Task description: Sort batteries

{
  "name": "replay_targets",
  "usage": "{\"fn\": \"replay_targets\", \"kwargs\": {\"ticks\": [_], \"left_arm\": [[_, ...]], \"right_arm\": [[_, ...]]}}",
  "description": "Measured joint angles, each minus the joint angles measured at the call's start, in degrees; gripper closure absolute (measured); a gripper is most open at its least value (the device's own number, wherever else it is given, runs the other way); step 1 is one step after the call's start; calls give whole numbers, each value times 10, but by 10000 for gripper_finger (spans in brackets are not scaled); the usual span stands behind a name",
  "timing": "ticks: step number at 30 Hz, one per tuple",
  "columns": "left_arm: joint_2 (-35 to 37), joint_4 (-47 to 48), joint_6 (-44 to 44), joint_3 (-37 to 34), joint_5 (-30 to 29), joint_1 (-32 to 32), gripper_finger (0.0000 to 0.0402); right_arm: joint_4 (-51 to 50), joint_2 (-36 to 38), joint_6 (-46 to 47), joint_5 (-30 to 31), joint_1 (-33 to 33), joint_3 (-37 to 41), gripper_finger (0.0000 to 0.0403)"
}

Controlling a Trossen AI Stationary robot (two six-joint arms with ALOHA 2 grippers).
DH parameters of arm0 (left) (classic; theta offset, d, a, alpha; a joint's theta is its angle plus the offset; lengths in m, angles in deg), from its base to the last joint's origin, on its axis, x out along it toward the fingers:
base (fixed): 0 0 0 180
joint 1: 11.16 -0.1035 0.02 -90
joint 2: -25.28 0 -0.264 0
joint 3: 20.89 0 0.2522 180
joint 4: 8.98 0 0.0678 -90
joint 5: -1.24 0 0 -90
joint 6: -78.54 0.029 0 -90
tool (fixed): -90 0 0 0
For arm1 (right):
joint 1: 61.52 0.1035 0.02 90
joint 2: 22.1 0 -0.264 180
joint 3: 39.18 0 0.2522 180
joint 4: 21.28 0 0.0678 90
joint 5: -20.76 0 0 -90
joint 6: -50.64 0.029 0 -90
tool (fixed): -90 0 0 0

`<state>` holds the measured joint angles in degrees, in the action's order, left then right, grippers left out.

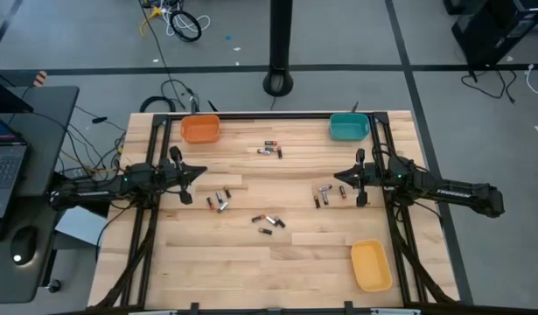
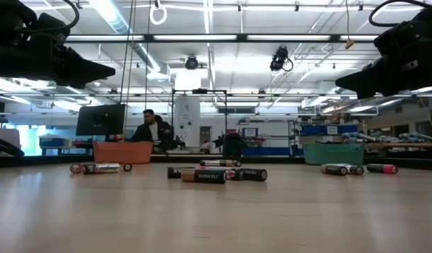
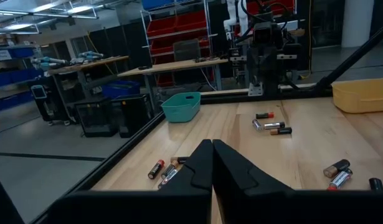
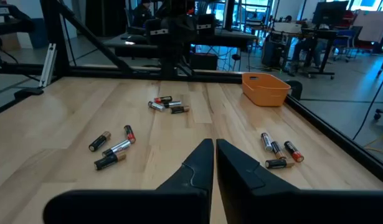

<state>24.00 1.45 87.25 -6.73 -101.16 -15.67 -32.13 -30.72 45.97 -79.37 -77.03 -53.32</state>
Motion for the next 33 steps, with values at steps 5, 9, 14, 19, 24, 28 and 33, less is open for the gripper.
{"fn": "replay_targets", "kwargs": {"ticks": [5, 9, 14, 19, 24, 28, 33], "left_arm": [[0, -4, 0, 0, 0, 0, 389], [0, -22, 0, 0, 0, 0, 389], [0, -30, -36, 0, 1, 0, 389], [-2, -70, -46, 1, 16, 0, 389], [-34, -46, -67, 33, 82, 0, 389], [-97, -19, -75, 81, 108, 0, 389], [-201, 29, -77, 141, 125, 0, 389]], "right_arm": [[0, 0, 0, 0, 0, 0, 373], [0, 0, 0, 0, 0, 0, 373], [0, 0, 0, 0, 0, 0, 373], [0, 0, 0, 0, 0, 0, 373], [0, 0, 0, 0, 0, 0, 373], [0, 0, 0, 0, 0, 0, 373], [0, 0, 0, 0, 0, 0, 373]]}}
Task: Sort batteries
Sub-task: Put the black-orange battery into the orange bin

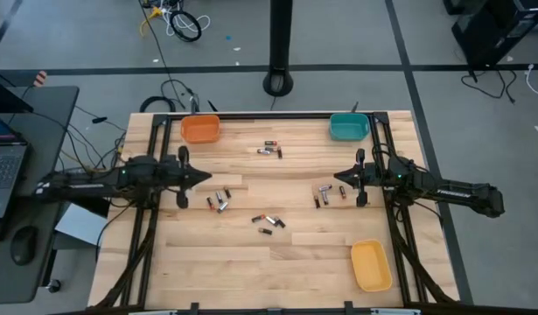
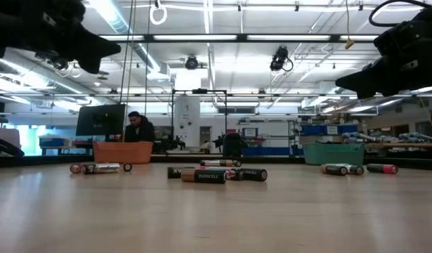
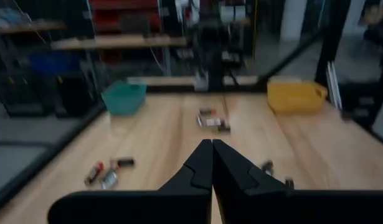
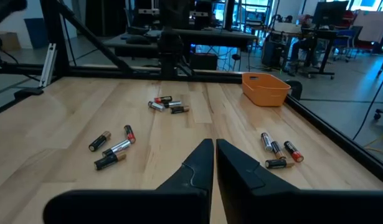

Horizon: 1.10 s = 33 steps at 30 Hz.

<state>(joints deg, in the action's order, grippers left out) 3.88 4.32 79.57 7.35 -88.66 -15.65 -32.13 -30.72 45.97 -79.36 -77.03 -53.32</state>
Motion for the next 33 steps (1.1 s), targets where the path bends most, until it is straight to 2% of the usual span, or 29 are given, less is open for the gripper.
{"fn": "replay_targets", "kwargs": {"ticks": [5, 13, 21, 25, 33], "left_arm": [[-127, 30, -3, 50, 34, 2, 389], [-337, 46, -70, 134, 36, 36, 389], [-499, 41, -103, 220, -26, 95, 389], [-562, 29, -99, 272, -32, 119, 389], [-686, 59, -85, 398, 60, 124, 389]], "right_arm": [[0, 0, 0, 0, 0, 0, 373], [0, 0, 0, 0, 0, 0, 373], [0, 0, 0, 0, 0, 0, 373], [0, 0, 0, 0, 0, 0, 373], [0, 0, 0, 0, 0, 0, 373]]}}
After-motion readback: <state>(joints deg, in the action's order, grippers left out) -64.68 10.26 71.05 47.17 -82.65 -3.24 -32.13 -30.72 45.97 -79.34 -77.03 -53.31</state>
